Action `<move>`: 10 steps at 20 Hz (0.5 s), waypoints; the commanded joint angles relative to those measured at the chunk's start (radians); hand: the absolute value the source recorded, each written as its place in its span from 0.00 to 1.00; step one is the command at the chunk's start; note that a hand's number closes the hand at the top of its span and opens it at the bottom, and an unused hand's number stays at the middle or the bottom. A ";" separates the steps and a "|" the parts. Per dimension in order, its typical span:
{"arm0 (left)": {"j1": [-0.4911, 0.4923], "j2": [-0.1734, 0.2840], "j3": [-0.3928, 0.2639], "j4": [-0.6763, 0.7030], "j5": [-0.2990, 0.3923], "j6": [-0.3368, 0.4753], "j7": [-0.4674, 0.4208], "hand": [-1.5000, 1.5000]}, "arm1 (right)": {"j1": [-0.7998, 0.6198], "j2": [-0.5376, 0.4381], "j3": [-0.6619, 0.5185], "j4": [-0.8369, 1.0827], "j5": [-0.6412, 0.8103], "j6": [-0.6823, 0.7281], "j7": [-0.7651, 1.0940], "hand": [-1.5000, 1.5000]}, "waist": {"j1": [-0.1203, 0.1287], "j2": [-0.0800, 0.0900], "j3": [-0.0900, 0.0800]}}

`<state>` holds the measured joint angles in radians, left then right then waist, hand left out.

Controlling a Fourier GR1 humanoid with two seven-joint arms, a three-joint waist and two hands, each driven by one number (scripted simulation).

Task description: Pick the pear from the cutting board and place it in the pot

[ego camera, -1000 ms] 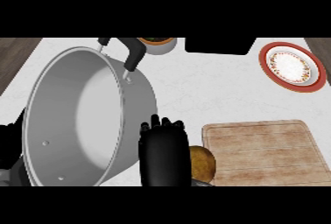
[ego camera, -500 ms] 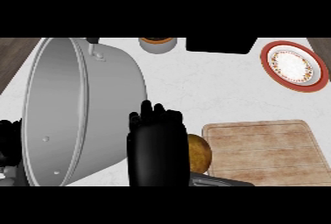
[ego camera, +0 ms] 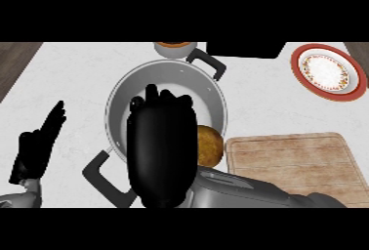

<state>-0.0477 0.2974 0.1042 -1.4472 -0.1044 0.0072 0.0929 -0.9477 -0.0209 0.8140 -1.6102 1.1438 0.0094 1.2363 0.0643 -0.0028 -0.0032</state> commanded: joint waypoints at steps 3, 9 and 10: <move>0.015 -0.017 -0.020 -0.044 -0.010 0.006 0.015 0.50 | -0.109 0.020 -0.080 0.192 -0.074 -0.124 0.161 1.00 | 0.008 0.008 0.001; -0.007 0.018 0.018 -0.044 0.019 -0.024 0.038 0.50 | -0.158 0.020 -0.114 0.417 -0.146 -0.190 0.053 1.00 | -0.003 0.012 0.001; 0.030 -0.045 -0.028 -0.085 -0.010 0.021 0.039 0.50 | -0.143 0.020 -0.097 0.421 -0.167 -0.207 0.031 1.00 | -0.012 0.008 0.002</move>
<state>-0.0393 0.2835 0.0942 -1.5017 -0.1083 0.0128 0.1260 -1.0612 -0.0124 0.7180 -1.2966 1.0253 -0.0965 1.1567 0.0606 0.0059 -0.0016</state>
